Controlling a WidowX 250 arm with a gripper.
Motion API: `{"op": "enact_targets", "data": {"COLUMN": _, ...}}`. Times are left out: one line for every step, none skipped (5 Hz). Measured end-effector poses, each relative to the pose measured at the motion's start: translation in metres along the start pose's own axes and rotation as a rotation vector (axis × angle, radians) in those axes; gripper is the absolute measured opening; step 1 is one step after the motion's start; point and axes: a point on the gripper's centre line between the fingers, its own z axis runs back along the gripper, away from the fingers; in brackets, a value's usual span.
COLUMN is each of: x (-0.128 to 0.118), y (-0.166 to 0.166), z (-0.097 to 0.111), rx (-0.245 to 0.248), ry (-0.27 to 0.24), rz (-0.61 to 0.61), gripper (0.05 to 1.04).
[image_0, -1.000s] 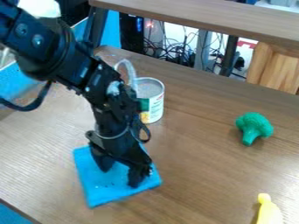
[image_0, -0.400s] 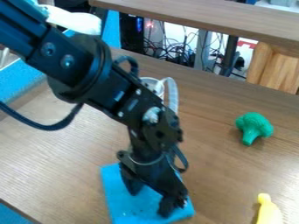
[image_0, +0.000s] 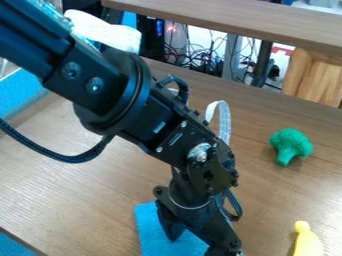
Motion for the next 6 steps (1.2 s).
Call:
{"op": "enact_targets", "data": {"x": 0.005, "y": 0.016, "z": -0.005, "rx": -0.001, "ry": -0.013, "rz": 0.038, "gripper": 1.000}}
{"op": "enact_targets", "data": {"x": 0.006, "y": 0.056, "z": -0.005, "rx": 0.028, "ry": -0.026, "rz": 0.119, "gripper": 1.001}}
{"op": "enact_targets", "data": {"x": -0.001, "y": 0.100, "z": -0.002, "rx": 0.082, "ry": -0.027, "rz": 0.222, "gripper": 1.001}}
{"op": "enact_targets", "data": {"x": -0.010, "y": 0.142, "z": 0.002, "rx": 0.120, "ry": -0.025, "rz": 0.297, "gripper": 1.001}}
{"op": "enact_targets", "data": {"x": -0.016, "y": 0.180, "z": 0.004, "rx": 0.139, "ry": -0.027, "rz": 0.380, "gripper": 1.001}}
{"op": "enact_targets", "data": {"x": -0.014, "y": 0.211, "z": 0.007, "rx": 0.164, "ry": -0.035, "rz": 0.437, "gripper": 1.001}}
